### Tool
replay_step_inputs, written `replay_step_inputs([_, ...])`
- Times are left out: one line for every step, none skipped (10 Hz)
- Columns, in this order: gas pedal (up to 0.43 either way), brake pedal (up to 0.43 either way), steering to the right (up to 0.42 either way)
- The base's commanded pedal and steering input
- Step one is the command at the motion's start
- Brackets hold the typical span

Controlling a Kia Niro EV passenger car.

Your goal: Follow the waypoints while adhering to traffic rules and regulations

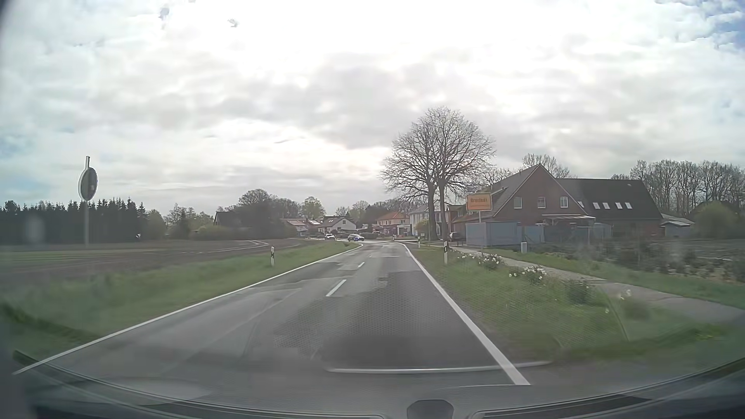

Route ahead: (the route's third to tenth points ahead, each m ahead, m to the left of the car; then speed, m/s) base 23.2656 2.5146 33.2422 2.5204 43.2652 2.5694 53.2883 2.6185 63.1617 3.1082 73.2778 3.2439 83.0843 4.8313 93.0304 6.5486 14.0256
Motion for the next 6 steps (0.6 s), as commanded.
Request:
replay_step_inputs([0.118,0.000,-0.002])
replay_step_inputs([0.118,0.006,-0.002])
replay_step_inputs([0.118,0.000,-0.001])
replay_step_inputs([0.118,0.000,-0.001])
replay_step_inputs([0.118,0.000,-0.001])
replay_step_inputs([0.118,0.000,-0.002])
